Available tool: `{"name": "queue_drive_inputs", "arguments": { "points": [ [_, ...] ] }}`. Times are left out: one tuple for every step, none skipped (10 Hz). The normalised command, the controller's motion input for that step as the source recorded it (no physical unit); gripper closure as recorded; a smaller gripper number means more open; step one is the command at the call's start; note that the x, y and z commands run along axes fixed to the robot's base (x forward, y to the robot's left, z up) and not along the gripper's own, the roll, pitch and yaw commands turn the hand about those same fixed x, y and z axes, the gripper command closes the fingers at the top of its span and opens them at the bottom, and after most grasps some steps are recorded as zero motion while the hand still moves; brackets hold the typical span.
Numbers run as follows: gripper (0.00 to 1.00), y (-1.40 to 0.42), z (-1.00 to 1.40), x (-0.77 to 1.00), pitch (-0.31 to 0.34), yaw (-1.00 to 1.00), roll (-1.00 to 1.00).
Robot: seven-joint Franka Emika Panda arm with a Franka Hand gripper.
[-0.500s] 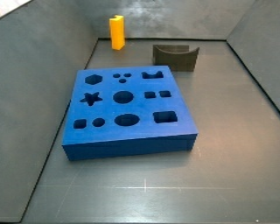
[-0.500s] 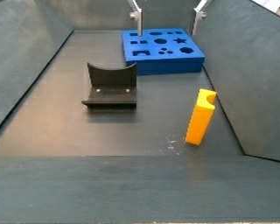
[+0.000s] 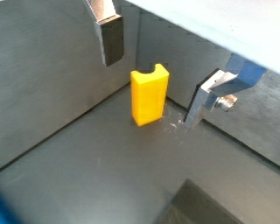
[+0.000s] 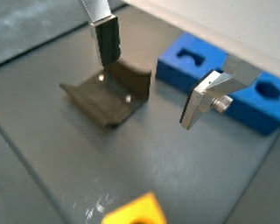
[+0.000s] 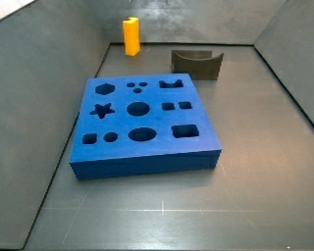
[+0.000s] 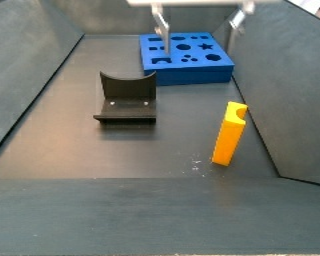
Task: Pick up the arch object. Move up. Move to above the board. Insert the arch object.
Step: Pick up the arch object.
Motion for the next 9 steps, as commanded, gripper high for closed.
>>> {"name": "queue_drive_inputs", "arguments": {
  "points": [
    [0.0, 0.67, -0.29, -0.65, 0.0, -0.22, 0.0],
    [0.0, 0.69, -0.3, -0.74, -0.019, -0.17, 0.0],
    [0.0, 0.66, -0.31, -0.73, -0.01, -0.2, 0.0],
    [0.0, 0.59, -0.33, -0.69, 0.0, -0.28, 0.0],
    [0.0, 0.35, -0.33, -0.21, -0.114, -0.42, -0.16],
    [0.0, 0.2, -0.35, 0.06, -0.229, -0.53, -0.29],
    [0.0, 0.13, -0.34, 0.15, -0.22, -0.59, -0.3],
    [0.0, 0.1, -0.32, 0.12, -0.221, -0.6, -0.33],
    [0.0, 0.21, -0.43, 0.08, -0.179, -0.53, -0.28]
  ]
}}
